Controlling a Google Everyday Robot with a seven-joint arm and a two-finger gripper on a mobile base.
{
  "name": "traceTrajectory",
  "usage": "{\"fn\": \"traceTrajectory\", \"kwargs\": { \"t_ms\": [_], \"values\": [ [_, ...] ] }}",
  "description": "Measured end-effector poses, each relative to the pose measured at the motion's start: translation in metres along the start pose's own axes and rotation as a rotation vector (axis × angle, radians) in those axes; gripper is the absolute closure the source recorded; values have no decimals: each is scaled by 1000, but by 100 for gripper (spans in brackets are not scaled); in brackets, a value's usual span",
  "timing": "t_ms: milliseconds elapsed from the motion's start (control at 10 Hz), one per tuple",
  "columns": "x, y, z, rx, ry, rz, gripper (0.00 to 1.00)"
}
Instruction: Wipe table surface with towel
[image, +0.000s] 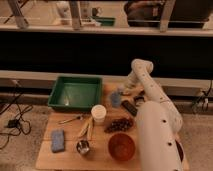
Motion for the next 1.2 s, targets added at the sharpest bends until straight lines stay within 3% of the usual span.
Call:
{"fn": "traceTrajectory", "kwargs": {
  "t_ms": [300,600,1200],
  "values": [
    [2,9,-10,6,0,-2,100],
    [10,19,-18,4,27,8,100],
    [34,10,-21,-6,141,69,100]
  ]
}}
